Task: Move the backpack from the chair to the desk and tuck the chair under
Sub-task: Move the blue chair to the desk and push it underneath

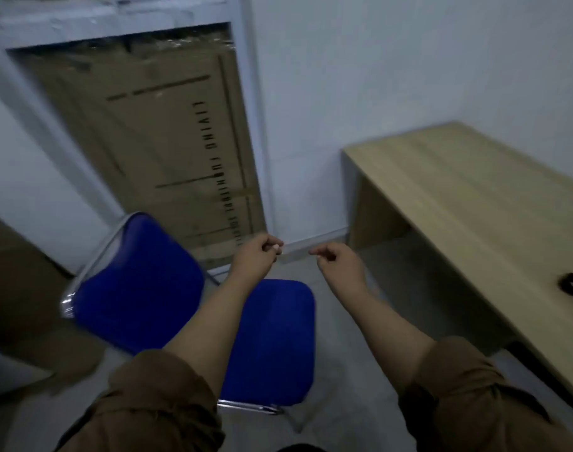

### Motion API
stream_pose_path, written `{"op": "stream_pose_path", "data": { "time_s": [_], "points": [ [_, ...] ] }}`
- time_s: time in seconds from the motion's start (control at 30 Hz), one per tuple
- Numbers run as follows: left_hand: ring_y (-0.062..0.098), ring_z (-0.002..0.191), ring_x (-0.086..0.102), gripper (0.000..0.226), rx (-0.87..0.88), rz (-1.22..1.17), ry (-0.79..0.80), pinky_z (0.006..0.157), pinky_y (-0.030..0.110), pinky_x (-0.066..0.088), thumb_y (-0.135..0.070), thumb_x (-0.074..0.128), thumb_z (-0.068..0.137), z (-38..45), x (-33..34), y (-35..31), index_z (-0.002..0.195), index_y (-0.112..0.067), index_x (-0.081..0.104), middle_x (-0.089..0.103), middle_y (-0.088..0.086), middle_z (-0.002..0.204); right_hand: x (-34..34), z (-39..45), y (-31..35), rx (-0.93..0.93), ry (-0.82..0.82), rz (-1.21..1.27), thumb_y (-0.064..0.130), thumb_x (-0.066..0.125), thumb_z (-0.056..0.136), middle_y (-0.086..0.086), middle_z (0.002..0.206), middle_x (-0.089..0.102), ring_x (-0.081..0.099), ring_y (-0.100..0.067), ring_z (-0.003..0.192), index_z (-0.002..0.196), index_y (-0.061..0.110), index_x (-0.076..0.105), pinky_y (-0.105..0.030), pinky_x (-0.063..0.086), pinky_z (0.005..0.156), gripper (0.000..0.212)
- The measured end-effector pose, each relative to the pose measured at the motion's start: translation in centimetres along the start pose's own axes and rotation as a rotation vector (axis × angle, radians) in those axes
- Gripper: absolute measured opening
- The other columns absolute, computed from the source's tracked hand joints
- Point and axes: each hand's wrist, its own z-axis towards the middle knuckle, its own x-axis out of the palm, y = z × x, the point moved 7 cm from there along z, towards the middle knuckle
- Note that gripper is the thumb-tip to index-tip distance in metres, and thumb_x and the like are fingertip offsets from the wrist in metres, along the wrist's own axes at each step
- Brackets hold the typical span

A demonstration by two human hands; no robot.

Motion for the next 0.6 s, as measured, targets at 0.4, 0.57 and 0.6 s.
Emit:
{"op": "stream_pose_path", "data": {
  "time_s": [0.4,0.57,0.6],
  "points": [
    [0.024,0.099,0.067,0.021,-0.180,-0.026,-0.403,0.086,0.040,0.055,-0.016,0.048,0.098,-3.7,-23.7,12.9,0.104,-0.019,0.068,0.072,0.001,0.107,25.1,0.0,11.7,-0.134,0.408,0.060,0.007,0.051,0.089,0.019,0.083,0.061,0.055,0.006,0.075,0.083,0.031,0.066,-0.008,0.038,0.060,0.029],
    [0.022,0.097,0.065,0.022,-0.193,0.039,-0.502,0.082,0.033,0.051,-0.015,0.049,0.097,-4.2,-29.2,15.6,0.103,-0.020,0.069,0.072,0.003,0.107,31.7,-0.2,14.0,-0.202,0.540,0.029,0.011,0.054,0.090,0.021,0.087,0.061,0.056,0.004,0.078,0.087,0.032,0.067,-0.013,0.043,0.064,0.024],
    [0.021,0.098,0.064,0.023,-0.193,0.069,-0.513,0.084,0.032,0.050,-0.015,0.049,0.096,-4.3,-30.0,16.2,0.103,-0.020,0.070,0.071,0.004,0.108,32.9,-0.4,14.1,-0.201,0.571,0.013,0.012,0.054,0.090,0.017,0.093,0.063,0.057,0.001,0.080,0.089,0.032,0.067,-0.015,0.046,0.066,0.023]
  ]
}}
